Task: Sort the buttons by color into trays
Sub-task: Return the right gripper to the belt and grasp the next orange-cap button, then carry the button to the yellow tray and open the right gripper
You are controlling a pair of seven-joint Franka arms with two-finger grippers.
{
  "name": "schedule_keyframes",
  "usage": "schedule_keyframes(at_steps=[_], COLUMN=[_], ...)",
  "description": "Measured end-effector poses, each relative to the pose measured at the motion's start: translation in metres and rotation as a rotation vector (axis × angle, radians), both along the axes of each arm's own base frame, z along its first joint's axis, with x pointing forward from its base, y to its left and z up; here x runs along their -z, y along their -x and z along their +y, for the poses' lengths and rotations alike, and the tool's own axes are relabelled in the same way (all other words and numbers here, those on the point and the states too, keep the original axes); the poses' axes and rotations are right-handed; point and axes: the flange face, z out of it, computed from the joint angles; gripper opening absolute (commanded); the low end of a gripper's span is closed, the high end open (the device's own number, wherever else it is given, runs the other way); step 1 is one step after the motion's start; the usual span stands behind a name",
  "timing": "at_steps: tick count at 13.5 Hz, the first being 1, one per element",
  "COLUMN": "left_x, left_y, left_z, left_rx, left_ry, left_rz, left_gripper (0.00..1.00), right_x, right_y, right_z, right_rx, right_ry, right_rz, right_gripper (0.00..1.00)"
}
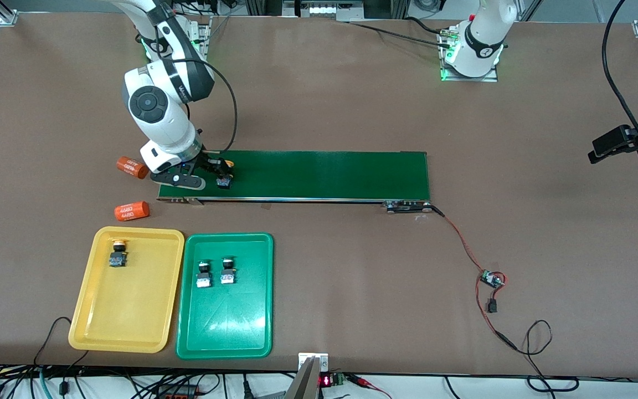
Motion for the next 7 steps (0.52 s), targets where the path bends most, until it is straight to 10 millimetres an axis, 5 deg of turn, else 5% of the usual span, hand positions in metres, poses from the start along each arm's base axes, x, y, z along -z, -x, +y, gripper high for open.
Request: schedule_keyframes(at_steps=[7], left_x=[0.003], left_y=[0.000], left_z=[0.007], left_rx=[-0.012], left_ry=[0.000], left_rz=[0.006], left_gripper=[1.00], right_x=[0.012], right_y=[0.002], right_z=[0.000], right_rx=[-0.047], right_ry=[0.002], right_rz=[0.013], right_gripper=[0.88])
